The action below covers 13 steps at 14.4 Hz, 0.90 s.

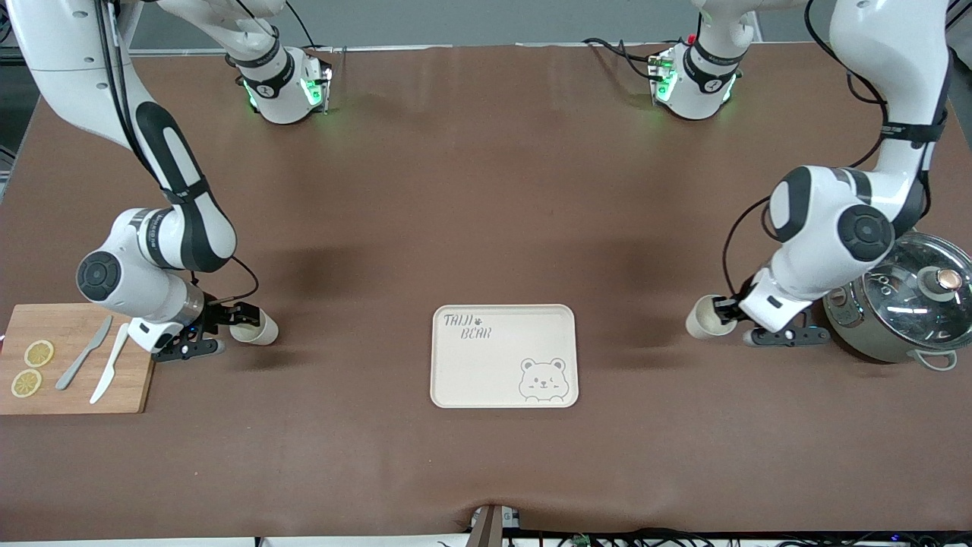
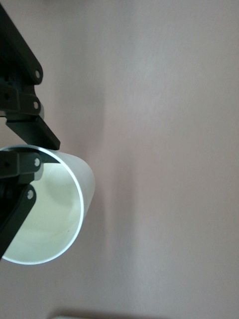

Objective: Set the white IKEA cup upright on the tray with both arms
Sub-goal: 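Carry the cup with the left gripper onto the bear tray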

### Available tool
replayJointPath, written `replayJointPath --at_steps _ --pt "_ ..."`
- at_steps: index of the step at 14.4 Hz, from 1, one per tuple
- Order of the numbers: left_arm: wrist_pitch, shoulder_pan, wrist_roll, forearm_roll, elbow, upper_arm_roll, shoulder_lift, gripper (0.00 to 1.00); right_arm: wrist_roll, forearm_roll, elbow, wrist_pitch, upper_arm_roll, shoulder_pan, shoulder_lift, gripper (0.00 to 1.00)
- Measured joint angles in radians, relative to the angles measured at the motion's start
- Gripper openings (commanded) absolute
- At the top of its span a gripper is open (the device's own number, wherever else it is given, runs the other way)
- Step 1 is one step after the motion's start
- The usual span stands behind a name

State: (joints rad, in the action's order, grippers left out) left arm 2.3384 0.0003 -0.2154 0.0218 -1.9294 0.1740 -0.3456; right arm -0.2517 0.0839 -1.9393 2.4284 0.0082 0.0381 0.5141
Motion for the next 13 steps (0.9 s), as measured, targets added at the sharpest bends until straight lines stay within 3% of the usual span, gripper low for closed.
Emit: replayJointPath --at_steps 4,10,13 --pt "-0.001 -0.122 -0.191 0.000 0.038 0.001 -0.063 0.00 0.000 0.000 0.000 0.006 0.000 -0.003 0.005 0.99" --pt "-0.001 -0.249 -0.403 0.001 0.132 0.000 -0.166 0.00 0.000 0.000 0.000 0.005 0.000 -0.011 0.005 0.45" --pt "-0.001 -0.299 -0.509 0.043 0.195 -0.001 -0.239 0.00 0.000 0.000 0.000 0.004 0.000 -0.013 0.005 0.28"
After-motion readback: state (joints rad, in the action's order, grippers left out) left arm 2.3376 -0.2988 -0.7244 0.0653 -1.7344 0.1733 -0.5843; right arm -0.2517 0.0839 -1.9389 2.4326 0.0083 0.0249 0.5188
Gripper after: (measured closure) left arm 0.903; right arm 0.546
